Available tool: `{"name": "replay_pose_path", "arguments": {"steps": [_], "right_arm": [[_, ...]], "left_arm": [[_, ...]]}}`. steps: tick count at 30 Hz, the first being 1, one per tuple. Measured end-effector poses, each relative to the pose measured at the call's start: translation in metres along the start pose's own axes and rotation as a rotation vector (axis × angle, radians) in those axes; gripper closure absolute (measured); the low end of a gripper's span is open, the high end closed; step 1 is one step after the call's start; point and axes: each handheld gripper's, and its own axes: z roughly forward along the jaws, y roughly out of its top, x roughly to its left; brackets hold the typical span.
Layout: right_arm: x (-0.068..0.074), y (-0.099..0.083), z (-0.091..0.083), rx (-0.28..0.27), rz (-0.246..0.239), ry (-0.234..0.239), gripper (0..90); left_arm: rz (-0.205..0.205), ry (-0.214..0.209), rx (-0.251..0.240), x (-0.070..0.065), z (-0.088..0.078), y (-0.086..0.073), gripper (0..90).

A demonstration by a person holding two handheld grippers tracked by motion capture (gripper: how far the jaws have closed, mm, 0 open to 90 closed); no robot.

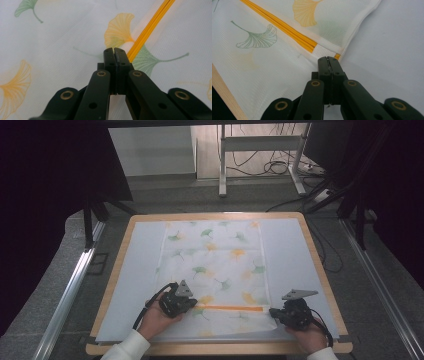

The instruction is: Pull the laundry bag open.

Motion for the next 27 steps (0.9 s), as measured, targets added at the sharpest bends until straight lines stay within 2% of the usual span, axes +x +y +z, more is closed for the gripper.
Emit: {"name": "replay_pose_path", "arguments": {"steps": [17, 27], "right_arm": [[0.0, 0.0, 0.0, 0.0, 0.0, 0.0, 89.6], [0.0, 0.0, 0.0, 0.0, 0.001, -0.001, 89.6]], "left_arm": [[-0.029, 0.027, 0.008, 0.014, -0.014, -0.018, 90.0], [-0.069, 0.043, 0.009, 0.026, -0.025, -0.036, 90.0]]}}
